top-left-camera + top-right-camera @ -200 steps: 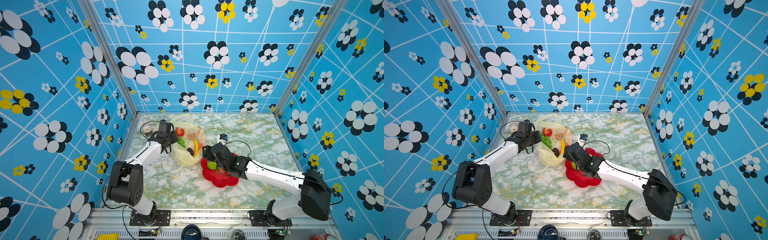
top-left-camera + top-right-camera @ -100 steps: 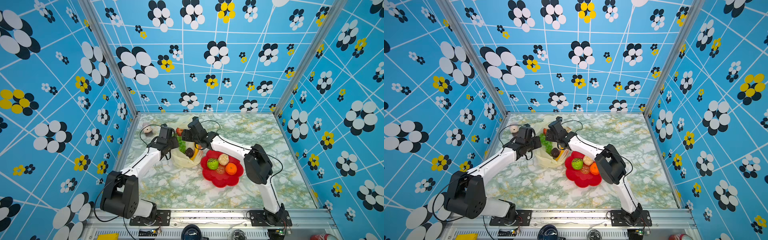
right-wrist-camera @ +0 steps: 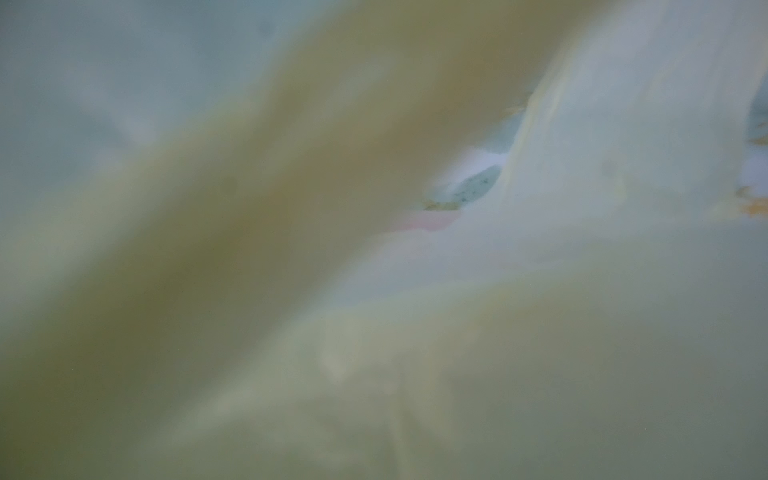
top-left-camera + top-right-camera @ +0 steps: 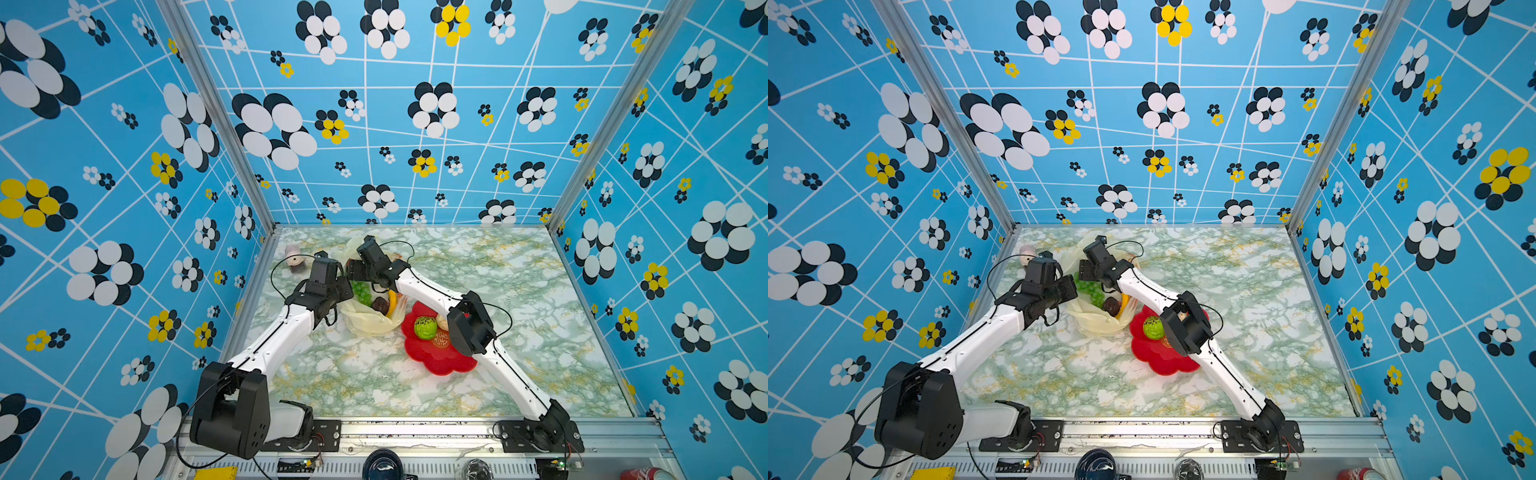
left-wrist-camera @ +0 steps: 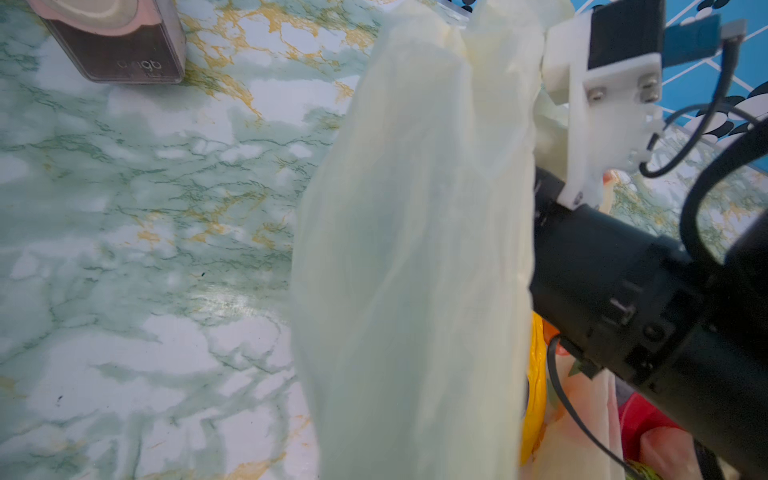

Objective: Take the fake fruits out of the plastic bag
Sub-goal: 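Reach the right gripper into the bag while the left gripper lifts the bag edge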

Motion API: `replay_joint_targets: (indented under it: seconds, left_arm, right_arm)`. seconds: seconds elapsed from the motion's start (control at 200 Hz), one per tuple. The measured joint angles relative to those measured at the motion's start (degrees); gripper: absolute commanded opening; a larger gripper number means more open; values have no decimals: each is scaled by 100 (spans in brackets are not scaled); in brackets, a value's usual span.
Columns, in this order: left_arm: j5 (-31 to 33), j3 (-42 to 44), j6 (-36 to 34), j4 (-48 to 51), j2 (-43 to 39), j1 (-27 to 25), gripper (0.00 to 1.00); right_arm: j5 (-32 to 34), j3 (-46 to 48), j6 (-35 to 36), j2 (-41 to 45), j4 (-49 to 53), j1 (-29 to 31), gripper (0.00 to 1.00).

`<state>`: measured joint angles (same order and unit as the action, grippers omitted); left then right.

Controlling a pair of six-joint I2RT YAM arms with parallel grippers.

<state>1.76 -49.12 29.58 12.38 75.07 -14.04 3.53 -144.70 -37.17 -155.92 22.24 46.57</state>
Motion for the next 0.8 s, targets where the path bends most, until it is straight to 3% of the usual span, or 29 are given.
replay_joint_targets:
  seconds: [0.8]
  left_arm:
    - [61, 1209, 304, 157, -1036, -63, 0]
  right_arm:
    - [-413, -686, 11, -476, -15, 17, 80]
